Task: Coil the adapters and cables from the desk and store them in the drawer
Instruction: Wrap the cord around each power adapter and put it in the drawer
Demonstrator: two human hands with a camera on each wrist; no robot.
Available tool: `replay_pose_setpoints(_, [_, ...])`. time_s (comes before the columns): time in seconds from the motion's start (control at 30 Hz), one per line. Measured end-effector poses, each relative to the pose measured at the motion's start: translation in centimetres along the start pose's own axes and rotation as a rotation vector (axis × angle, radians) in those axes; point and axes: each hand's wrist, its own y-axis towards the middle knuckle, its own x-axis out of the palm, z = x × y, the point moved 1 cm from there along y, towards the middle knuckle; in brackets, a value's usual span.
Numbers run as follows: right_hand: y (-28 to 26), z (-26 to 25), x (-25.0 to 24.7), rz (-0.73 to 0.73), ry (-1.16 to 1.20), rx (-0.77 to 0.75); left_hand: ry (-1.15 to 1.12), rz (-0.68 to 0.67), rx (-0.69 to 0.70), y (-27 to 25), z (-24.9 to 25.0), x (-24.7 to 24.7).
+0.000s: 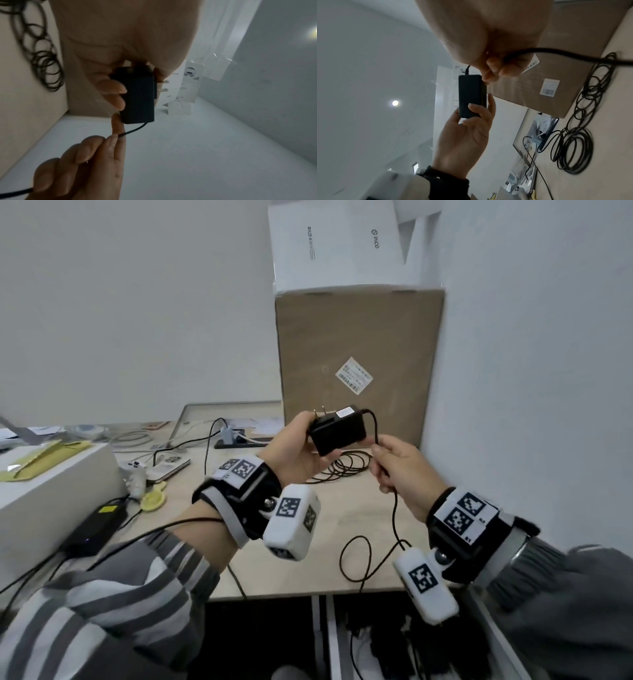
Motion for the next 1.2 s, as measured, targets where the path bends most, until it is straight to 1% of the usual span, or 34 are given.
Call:
replay_pose_setpoints(0.03, [-1.1, 0.4, -0.3, -0.002, -0.010, 0.013, -0.018, -0.012, -0.012, -0.6, -1.1, 0.3])
replay_pose_setpoints(0.1, [-3.4, 1.2, -1.1, 0.013, -0.047, 0.049, 0.013, -0.088, -0.017, -1.9, -3.5, 1.0])
replay_pose_setpoints(0.17, [-5.7, 2.0, -2.0, 0.030, -0.066, 0.096, 0.100, -0.176, 0.019, -3.4, -5.8, 1.9])
replay_pose_setpoints(0.23, [-8.0, 2.6, -3.0, 0.031, -0.090, 0.135, 0.179, -0.223, 0.068, -5.2, -8.1, 2.8])
replay_pose_setpoints(0.27, [-9.0, 2.9, -3.4, 0.024, -0.108, 0.151, 0.205, -0.220, 0.087, -5.9, -9.1, 3.1])
replay_pose_setpoints(0.3, [-10.0, 3.2, -3.7, 0.012, -0.133, 0.166, 0.215, -0.189, 0.094, -6.6, -10.1, 3.3])
replay_pose_setpoints(0.4, [-12.5, 3.8, -4.7, 0.010, -0.220, 0.199, 0.255, -0.041, 0.098, -8.3, -12.2, 3.3])
replay_pose_setpoints(0.5, [-13.9, 4.3, -6.0, 0.041, -0.280, 0.232, 0.397, 0.039, 0.100, -9.8, -13.3, 2.8])
replay_pose_setpoints(0.57, [-14.2, 4.5, -7.1, 0.057, -0.360, 0.250, 0.480, 0.053, 0.102, -10.5, -13.5, 2.1])
replay_pose_setpoints(0.67, [-14.3, 4.6, -8.5, 0.060, -0.454, 0.277, 0.558, 0.009, 0.101, -11.1, -13.6, 1.3])
replay_pose_setpoints(0.8, [-13.8, 3.8, -8.6, -0.029, -0.582, 0.288, 0.766, -0.085, 0.067, -11.6, -13.8, 1.2])
replay_pose_setpoints(1.0, [-13.7, 2.8, -5.9, -0.293, -0.809, 0.262, 1.130, -0.231, -0.051, -11.8, -15.3, 2.3])
replay_pose_setpoints(1.1, [-13.9, 3.6, -4.6, -0.328, -0.856, 0.210, 1.232, -0.226, -0.047, -11.7, -16.7, 2.9])
replay_pose_setpoints(1.2, [-14.4, 4.8, -4.1, -0.340, -0.876, 0.224, 1.356, -0.207, -0.017, -11.4, -17.8, 3.1])
